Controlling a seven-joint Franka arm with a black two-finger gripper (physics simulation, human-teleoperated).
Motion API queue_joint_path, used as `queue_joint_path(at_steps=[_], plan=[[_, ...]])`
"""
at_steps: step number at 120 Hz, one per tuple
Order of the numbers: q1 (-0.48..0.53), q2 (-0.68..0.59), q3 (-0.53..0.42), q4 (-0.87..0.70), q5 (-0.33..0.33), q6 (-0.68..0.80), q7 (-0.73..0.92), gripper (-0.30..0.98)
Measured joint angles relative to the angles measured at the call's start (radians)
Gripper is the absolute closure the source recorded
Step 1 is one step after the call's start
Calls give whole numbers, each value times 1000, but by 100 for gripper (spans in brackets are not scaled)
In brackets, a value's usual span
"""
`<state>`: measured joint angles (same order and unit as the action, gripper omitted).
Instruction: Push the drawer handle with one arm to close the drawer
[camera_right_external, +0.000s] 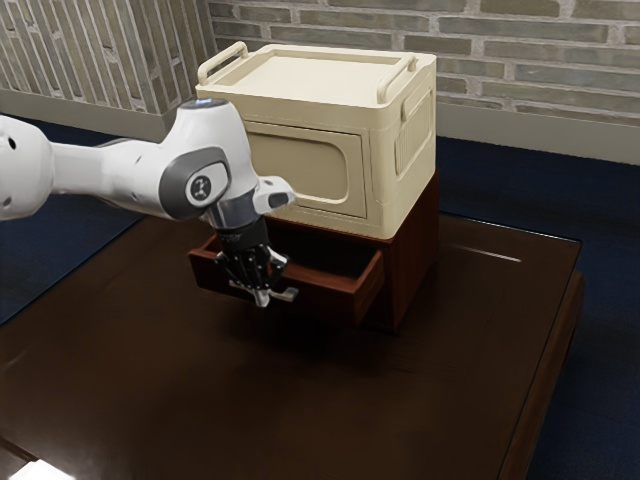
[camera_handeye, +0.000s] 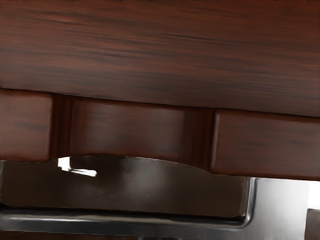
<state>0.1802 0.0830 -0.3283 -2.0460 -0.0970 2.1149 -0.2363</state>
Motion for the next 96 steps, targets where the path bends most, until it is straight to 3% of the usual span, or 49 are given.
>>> queue_joint_path(at_steps=[76,96], plan=[[3,106,5,107,5,62,42,79],[4,139,3,143,63,72,51,79]])
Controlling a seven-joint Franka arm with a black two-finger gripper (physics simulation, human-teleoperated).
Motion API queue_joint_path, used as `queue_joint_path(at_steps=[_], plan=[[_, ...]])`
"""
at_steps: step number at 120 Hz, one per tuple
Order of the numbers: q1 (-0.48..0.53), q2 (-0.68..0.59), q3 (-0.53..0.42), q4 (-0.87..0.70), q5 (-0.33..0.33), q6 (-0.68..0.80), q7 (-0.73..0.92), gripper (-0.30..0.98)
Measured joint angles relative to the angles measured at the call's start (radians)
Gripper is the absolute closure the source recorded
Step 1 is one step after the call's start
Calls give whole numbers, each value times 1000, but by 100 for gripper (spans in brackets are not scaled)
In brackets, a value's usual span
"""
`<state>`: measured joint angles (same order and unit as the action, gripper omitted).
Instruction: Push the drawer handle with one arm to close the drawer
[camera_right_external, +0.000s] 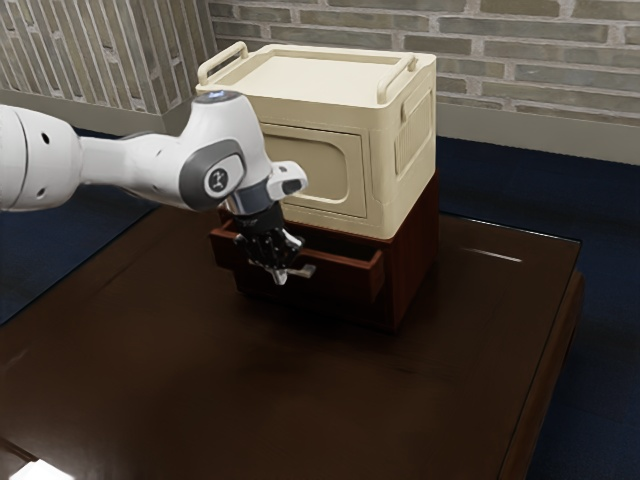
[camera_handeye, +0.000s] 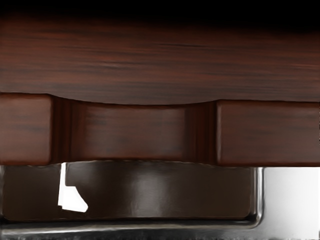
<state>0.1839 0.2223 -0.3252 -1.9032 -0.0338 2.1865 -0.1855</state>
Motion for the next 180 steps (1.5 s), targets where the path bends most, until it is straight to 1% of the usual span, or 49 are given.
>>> queue_joint_path(at_steps=[24,64,76,94,116,132,142,144,154,157,163,168,172,176,180], plan=[[0,27,3,37,18,5,9,79],[-2,74,3,88,22,22,21,79],[6,81,2,94,28,28,82,79],[19,100,2,113,35,36,234,79],[21,118,6,136,51,38,339,79],[15,123,6,142,45,46,361,79],[13,127,5,143,40,59,377,81],[12,128,5,142,39,61,378,79],[7,124,5,139,36,70,367,78],[6,117,4,130,32,74,353,75],[19,86,2,91,24,82,328,77],[37,34,1,23,19,87,308,78],[48,-28,0,-47,12,89,293,78],[56,-129,0,-120,2,84,279,78],[61,-233,2,-148,-9,52,265,78]])
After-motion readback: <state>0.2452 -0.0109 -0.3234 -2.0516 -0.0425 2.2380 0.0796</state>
